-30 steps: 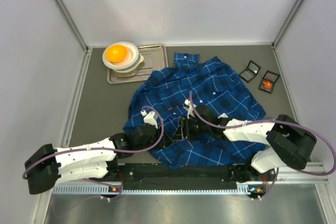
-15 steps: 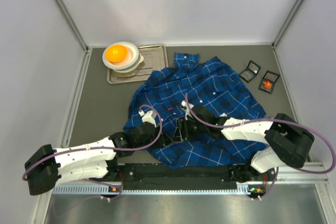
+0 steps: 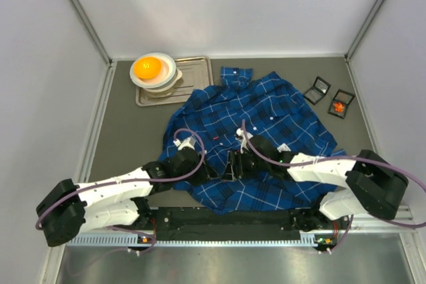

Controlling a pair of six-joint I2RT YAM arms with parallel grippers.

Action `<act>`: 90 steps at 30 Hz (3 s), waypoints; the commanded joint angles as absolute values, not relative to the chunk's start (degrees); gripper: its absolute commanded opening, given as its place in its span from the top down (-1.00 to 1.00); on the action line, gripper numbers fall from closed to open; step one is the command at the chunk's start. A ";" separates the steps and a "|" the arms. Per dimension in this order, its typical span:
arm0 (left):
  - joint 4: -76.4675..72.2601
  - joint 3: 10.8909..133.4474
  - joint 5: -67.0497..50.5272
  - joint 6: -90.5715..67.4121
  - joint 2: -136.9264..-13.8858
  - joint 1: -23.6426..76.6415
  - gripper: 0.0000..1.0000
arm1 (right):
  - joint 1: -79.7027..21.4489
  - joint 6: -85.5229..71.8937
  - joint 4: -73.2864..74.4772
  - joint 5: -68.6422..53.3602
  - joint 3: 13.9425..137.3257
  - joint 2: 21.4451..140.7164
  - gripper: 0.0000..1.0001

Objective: Remove the brooch from the garment

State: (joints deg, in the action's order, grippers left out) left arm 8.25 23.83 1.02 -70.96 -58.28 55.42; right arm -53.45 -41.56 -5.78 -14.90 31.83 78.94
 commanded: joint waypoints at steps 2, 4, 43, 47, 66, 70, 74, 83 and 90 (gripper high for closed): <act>7.82 27.51 -3.78 -75.41 -62.74 52.47 0.21 | -53.96 -44.21 -8.54 -16.00 30.76 71.91 -0.33; 8.43 29.96 -4.74 -72.79 -64.33 52.21 0.21 | -54.05 -44.03 -4.06 -13.99 30.67 68.22 -0.32; 36.56 63.28 9.84 -55.02 -95.63 61.43 0.31 | -50.27 -40.87 28.30 3.52 25.22 37.44 -0.30; 36.30 62.40 11.25 -55.37 -94.57 61.44 0.48 | -50.27 -40.17 25.76 2.46 25.66 39.63 -0.31; 29.62 55.46 10.98 -56.16 -87.89 62.31 1.00 | -50.10 -44.38 -3.24 -14.76 28.30 62.22 -0.16; 29.09 54.32 12.13 -56.60 -87.45 62.93 1.00 | -48.88 -47.02 -7.90 -15.12 28.48 67.32 0.09; 26.91 52.65 14.23 -56.78 -85.79 63.81 1.00 | -45.71 -50.87 -13.43 -18.27 26.72 71.27 0.34; 19.34 45.36 18.10 -59.15 -79.90 64.95 1.00 | -45.09 -55.36 -21.61 -23.10 24.52 77.86 0.51; 18.10 45.87 22.06 -59.76 -79.97 65.83 1.00 | -45.09 -58.01 -23.91 -23.12 23.12 80.77 0.56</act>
